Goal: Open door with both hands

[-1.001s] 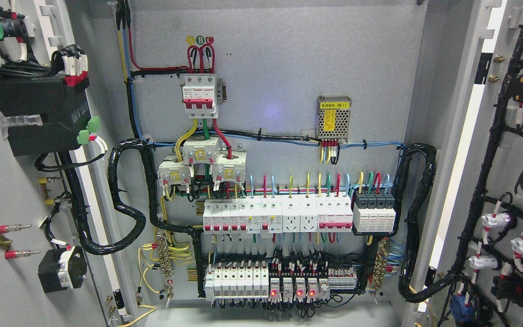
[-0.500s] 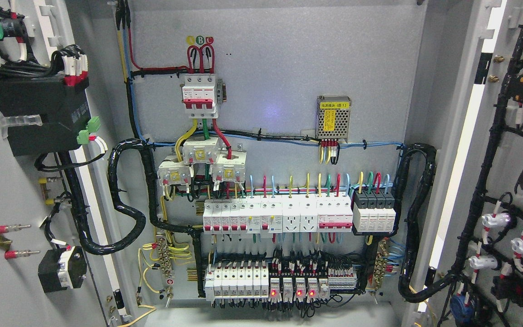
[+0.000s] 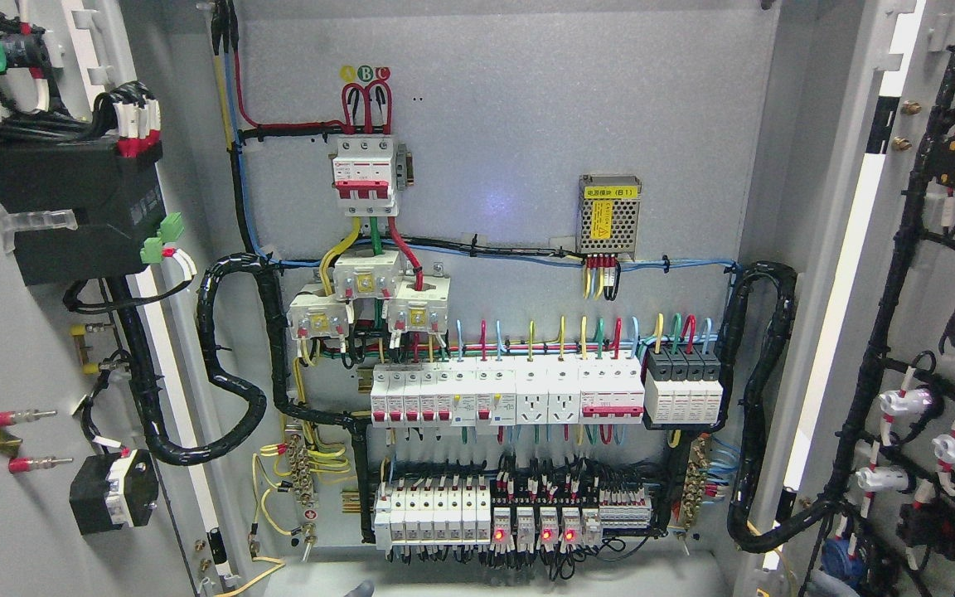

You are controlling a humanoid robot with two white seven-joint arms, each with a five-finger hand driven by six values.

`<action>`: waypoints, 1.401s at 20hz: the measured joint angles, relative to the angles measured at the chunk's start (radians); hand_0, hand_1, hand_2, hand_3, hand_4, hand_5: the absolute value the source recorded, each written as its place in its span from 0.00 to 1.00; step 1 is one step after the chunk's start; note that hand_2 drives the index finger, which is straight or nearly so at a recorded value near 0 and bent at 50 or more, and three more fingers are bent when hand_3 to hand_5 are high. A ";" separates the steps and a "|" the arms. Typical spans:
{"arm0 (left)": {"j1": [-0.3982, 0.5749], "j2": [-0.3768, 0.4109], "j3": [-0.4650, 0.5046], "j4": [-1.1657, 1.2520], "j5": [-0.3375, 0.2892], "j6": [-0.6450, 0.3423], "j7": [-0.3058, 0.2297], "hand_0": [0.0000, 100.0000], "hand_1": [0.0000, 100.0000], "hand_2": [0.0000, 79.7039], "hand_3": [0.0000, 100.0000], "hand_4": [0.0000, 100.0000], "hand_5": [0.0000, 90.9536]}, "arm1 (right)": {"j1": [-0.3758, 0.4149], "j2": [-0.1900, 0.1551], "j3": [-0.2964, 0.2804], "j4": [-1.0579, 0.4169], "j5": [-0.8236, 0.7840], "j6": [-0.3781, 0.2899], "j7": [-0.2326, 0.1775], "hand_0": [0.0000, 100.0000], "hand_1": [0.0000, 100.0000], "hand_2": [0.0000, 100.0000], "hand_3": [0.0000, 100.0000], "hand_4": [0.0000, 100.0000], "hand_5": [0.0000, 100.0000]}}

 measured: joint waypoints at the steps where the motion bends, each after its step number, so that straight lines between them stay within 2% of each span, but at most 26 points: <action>1: 0.001 -0.003 0.010 -0.001 0.000 -0.011 0.000 0.00 0.00 0.00 0.00 0.00 0.00 | -0.001 -0.005 -0.006 -0.001 -0.001 0.000 0.000 0.19 0.00 0.00 0.00 0.00 0.00; 10: 0.019 -0.025 0.097 -0.005 0.000 -0.075 0.001 0.00 0.00 0.00 0.00 0.00 0.00 | -0.008 -0.035 -0.047 -0.002 -0.011 0.007 0.000 0.19 0.00 0.00 0.00 0.00 0.00; 16: 0.035 -0.032 0.144 -0.007 0.000 -0.118 0.001 0.00 0.00 0.00 0.00 0.00 0.00 | -0.008 -0.047 -0.070 -0.001 -0.092 0.011 -0.001 0.19 0.00 0.00 0.00 0.00 0.00; 22: 0.056 -0.036 0.182 -0.007 -0.001 -0.184 0.001 0.00 0.00 0.00 0.00 0.00 0.00 | -0.003 -0.054 -0.087 0.011 -0.144 0.027 -0.001 0.19 0.00 0.00 0.00 0.00 0.00; 28: 0.076 -0.038 0.213 -0.007 -0.001 -0.202 0.001 0.00 0.00 0.00 0.00 0.00 0.00 | 0.002 -0.056 -0.105 0.020 -0.201 0.045 -0.001 0.19 0.00 0.00 0.00 0.00 0.00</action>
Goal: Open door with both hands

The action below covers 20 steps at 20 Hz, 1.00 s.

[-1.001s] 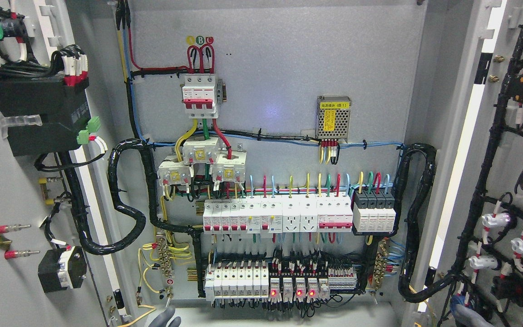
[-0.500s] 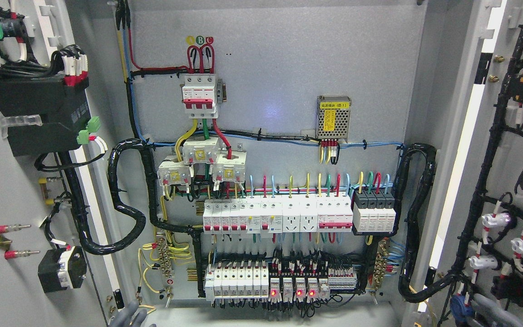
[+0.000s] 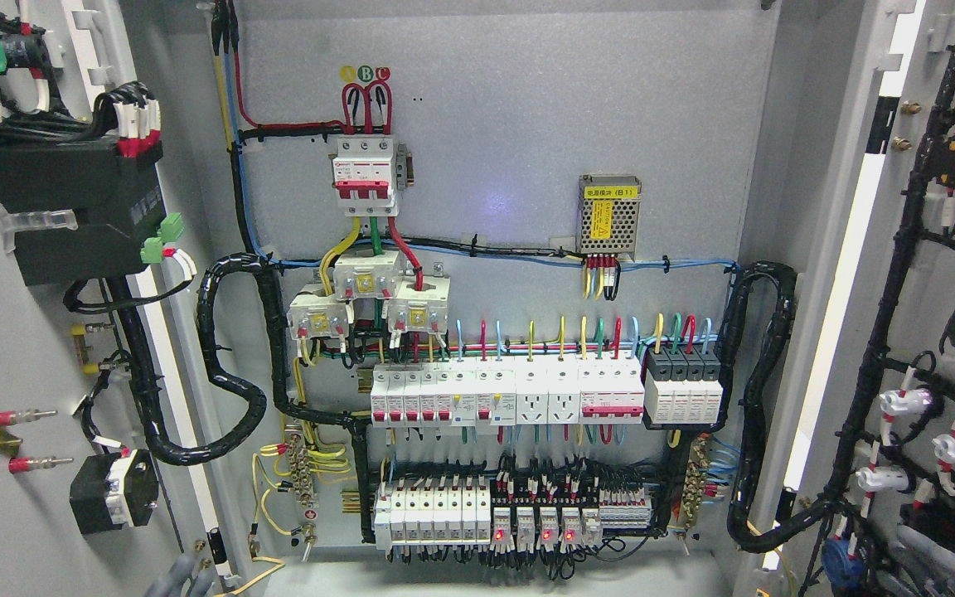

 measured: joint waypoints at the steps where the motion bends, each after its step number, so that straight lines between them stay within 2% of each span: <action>1: 0.003 0.000 0.005 0.000 0.000 -0.001 0.000 0.00 0.00 0.00 0.00 0.00 0.00 | 0.003 0.000 -0.004 0.001 -0.010 0.004 0.000 0.19 0.00 0.00 0.00 0.00 0.00; 11: 0.023 -0.001 0.068 0.001 0.003 -0.002 0.002 0.00 0.00 0.00 0.00 0.00 0.00 | 0.043 0.000 -0.045 0.009 -0.054 0.016 -0.002 0.19 0.00 0.00 0.00 0.00 0.00; 20: 0.032 0.003 0.139 0.005 0.015 0.007 0.002 0.00 0.00 0.00 0.00 0.00 0.00 | 0.073 0.025 -0.086 0.013 -0.062 0.015 0.000 0.19 0.00 0.00 0.00 0.00 0.00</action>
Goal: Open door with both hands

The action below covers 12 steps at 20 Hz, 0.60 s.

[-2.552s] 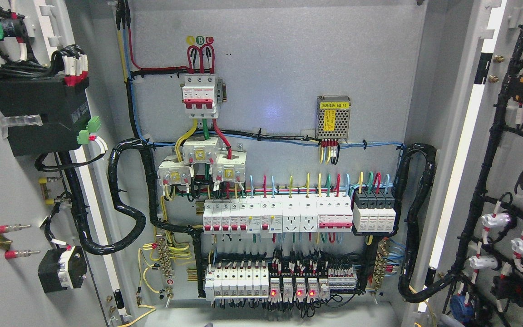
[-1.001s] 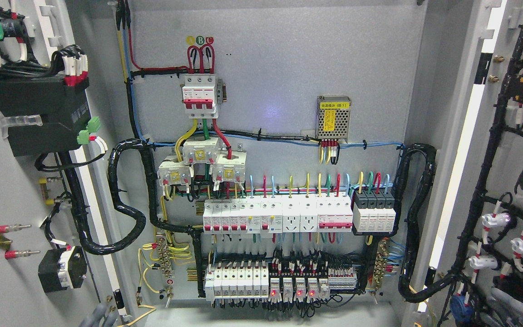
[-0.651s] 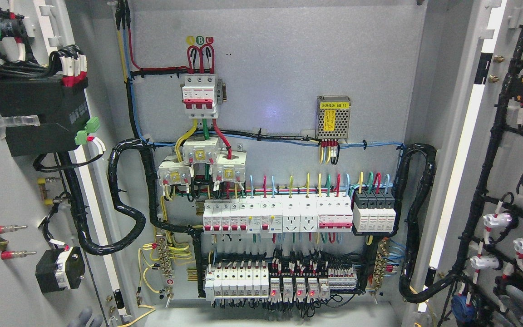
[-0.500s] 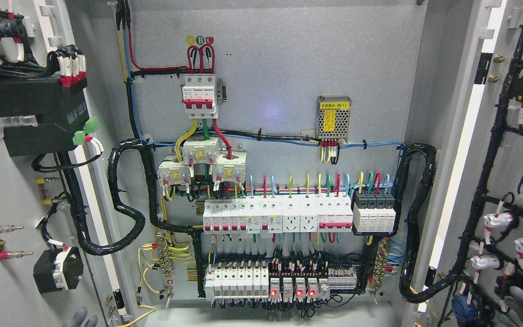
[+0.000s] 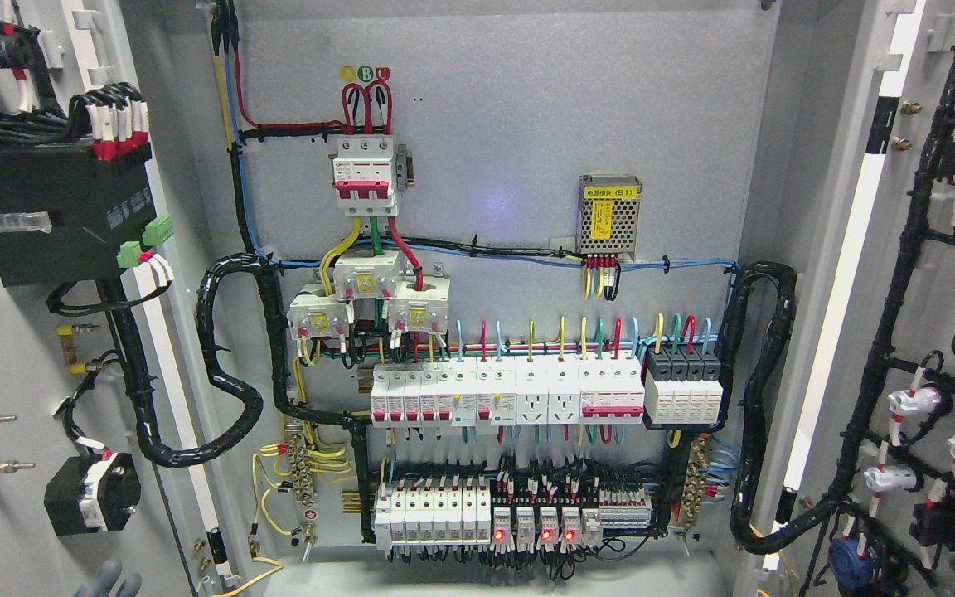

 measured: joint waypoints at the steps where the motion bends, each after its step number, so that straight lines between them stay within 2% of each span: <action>1: 0.000 0.001 0.007 0.001 0.005 0.002 0.000 0.00 0.00 0.00 0.00 0.00 0.00 | 0.001 0.005 -0.005 0.000 0.000 -0.001 0.000 0.19 0.00 0.00 0.00 0.00 0.00; 12: 0.012 0.036 0.097 0.007 0.108 0.023 0.001 0.00 0.00 0.00 0.00 0.00 0.00 | 0.002 0.056 -0.057 0.003 -0.002 -0.006 0.001 0.19 0.00 0.00 0.00 0.00 0.00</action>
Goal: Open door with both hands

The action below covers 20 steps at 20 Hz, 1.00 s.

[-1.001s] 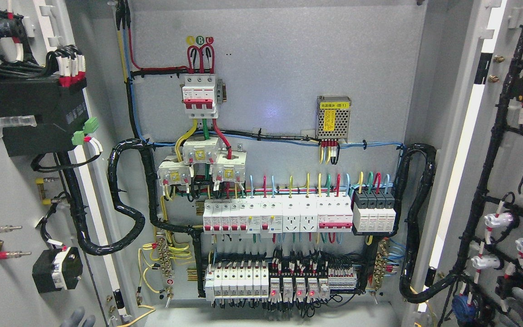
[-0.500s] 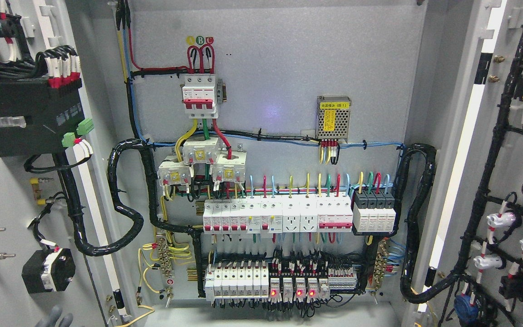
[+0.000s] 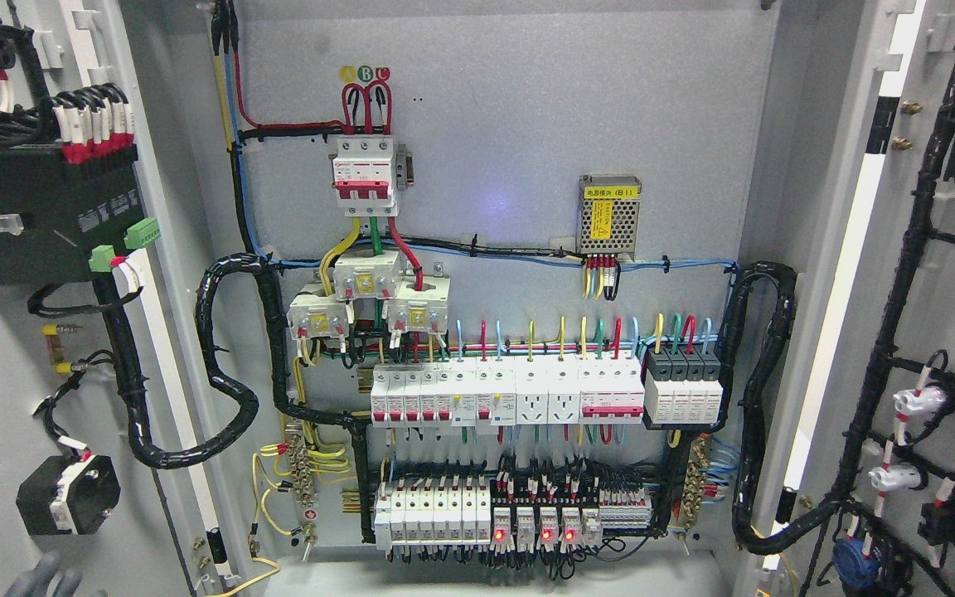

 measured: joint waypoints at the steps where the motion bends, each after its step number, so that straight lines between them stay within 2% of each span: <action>1: 0.002 0.003 0.007 0.001 0.008 0.002 0.000 0.00 0.00 0.00 0.00 0.00 0.00 | 0.000 0.006 -0.005 0.000 0.000 0.000 0.000 0.19 0.00 0.00 0.00 0.00 0.00; 6: 0.012 0.025 0.049 0.010 0.053 0.011 -0.001 0.00 0.00 0.00 0.00 0.00 0.00 | 0.000 0.032 -0.025 0.001 0.000 0.000 0.000 0.19 0.00 0.00 0.00 0.00 0.00; 20: -0.004 0.086 0.177 0.058 0.184 0.125 -0.009 0.00 0.00 0.00 0.00 0.00 0.00 | 0.003 0.093 -0.076 0.024 0.000 0.000 0.000 0.19 0.00 0.00 0.00 0.00 0.00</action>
